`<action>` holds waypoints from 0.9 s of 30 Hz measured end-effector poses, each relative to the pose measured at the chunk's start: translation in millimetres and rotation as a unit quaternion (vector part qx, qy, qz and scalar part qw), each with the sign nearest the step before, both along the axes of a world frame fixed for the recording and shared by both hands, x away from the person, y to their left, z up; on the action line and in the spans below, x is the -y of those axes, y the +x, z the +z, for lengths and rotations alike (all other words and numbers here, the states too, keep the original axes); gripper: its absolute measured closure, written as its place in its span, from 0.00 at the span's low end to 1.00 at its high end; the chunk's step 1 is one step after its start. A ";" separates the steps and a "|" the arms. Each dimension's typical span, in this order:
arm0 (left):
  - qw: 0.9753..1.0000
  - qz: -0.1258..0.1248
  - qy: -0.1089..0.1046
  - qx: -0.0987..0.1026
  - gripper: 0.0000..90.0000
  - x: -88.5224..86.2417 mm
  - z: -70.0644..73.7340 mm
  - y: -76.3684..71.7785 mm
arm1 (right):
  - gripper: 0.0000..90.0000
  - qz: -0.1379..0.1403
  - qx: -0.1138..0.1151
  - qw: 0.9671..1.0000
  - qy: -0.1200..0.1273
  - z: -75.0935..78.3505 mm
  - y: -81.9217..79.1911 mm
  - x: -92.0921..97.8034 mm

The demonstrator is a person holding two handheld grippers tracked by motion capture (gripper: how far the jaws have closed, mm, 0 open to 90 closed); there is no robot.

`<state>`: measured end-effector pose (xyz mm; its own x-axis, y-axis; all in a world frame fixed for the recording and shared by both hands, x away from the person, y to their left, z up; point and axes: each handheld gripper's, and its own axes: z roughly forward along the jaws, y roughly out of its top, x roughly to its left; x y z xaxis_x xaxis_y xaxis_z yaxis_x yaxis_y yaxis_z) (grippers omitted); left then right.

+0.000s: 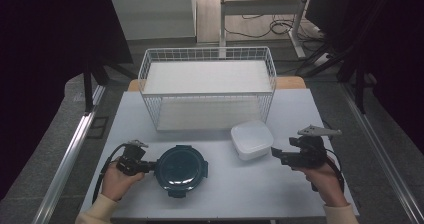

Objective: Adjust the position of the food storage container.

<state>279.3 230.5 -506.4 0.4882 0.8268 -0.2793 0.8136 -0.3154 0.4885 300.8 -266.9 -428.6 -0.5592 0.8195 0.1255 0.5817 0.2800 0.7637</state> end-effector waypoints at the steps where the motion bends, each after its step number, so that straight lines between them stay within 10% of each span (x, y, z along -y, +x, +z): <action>1: 1.000 -0.001 -0.001 0.000 1.00 1.6 0.0 0.0 | 0.22 0.000 0.000 1.000 0.000 0.0 0.0 0.0; 27: 0.999 -0.045 -0.006 0.002 1.00 42.0 0.0 -6.0 | 0.22 0.010 -0.007 1.000 -0.003 -2.8 0.4 -4.8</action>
<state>273.3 188.5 -506.5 0.5613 0.7759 -0.2879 0.7807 -0.3809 0.4954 301.2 -262.1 -431.4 -0.5733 0.8094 0.1274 0.5861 0.2965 0.7541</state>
